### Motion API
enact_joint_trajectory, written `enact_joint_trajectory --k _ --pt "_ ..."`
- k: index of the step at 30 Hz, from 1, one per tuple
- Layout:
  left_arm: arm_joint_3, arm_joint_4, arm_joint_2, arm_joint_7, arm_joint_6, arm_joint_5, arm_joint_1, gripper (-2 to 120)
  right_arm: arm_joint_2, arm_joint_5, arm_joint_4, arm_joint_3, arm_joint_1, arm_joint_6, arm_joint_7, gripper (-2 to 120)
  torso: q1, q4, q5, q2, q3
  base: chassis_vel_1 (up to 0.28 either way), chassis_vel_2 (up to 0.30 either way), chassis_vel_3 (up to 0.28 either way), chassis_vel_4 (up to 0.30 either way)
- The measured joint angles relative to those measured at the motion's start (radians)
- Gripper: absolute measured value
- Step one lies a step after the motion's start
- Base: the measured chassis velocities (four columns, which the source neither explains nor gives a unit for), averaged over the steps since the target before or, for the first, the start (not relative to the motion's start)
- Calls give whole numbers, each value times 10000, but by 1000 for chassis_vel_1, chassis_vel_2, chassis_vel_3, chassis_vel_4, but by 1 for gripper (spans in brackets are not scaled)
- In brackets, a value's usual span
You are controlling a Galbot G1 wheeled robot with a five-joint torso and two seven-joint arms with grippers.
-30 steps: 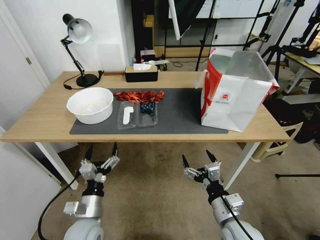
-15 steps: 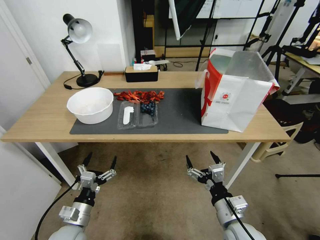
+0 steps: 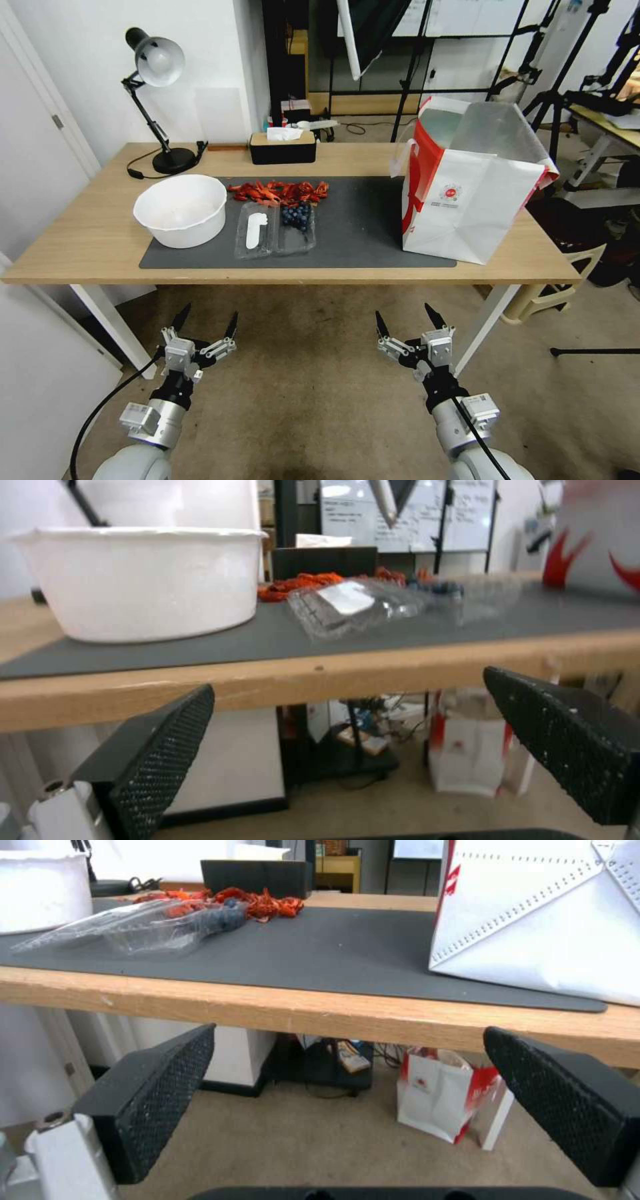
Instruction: Close the takeout container lid, then place the container into the takeout bag.
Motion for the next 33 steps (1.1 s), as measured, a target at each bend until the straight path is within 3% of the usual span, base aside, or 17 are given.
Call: enact_joint_trajectory --k 3,4,7,9,11,13,15,16,18,25,33 --pt "588 -712 35 -1072 1302 -1457 -309 100 -14 5 0 22 -23 8 1 100 0 -1 1 0 0 0 0 0 0" --pt "588 -712 35 -1072 1302 -1457 -309 100 -14 5 0 22 -23 8 1 100 0 -1 1 0 0 0 0 0 0" --pt "932 -1695 13 -2205 2993 -3831 -751 100 -34 6 -12 -22 18 8 5 100 0 -4 0 0 0 0 0 0 0" --pt "943 -1818 6 -2342 3159 -4124 -795 100 -51 6 -22 -52 46 -1 5 100 0 -5 0 0 0 0 0 0 0" --pt "952 -2482 -40 -3113 3945 -5756 -1038 100 -155 8 -120 -207 217 -75 8 100 0 1 1 0 0 0 0 0 0" --pt "947 -2660 -52 -3352 4111 -6247 -1130 100 -180 9 -146 -249 255 -93 7 100 0 2 1 0 0 0 0 0 0" --pt "957 -3106 -64 -4403 4634 -8621 -1950 100 -224 8 -203 -345 270 -117 10 100 0 -4 0 0 0 0 0 0 0" --pt "957 -3106 -64 -4403 4634 -8621 -1950 100 -224 8 -203 -345 270 -117 10 100 0 -4 0 0 0 0 0 0 0" --pt "945 -3135 -63 -4935 4859 -10078 -2596 100 -204 5 -193 -344 236 -118 12 100 1 -4 0 -1 0 0 0 0 0" --pt "1070 -2693 -134 -5602 5245 -11723 -3540 100 -170 -4 -83 -254 165 -118 18 100 0 0 -1 -2 0 0 0 0 0" --pt "1593 -1626 -254 -5879 5245 -11893 -4481 100 -82 -42 -82 -185 127 -113 24 100 1 -1 0 -2 0 0 0 0 0"
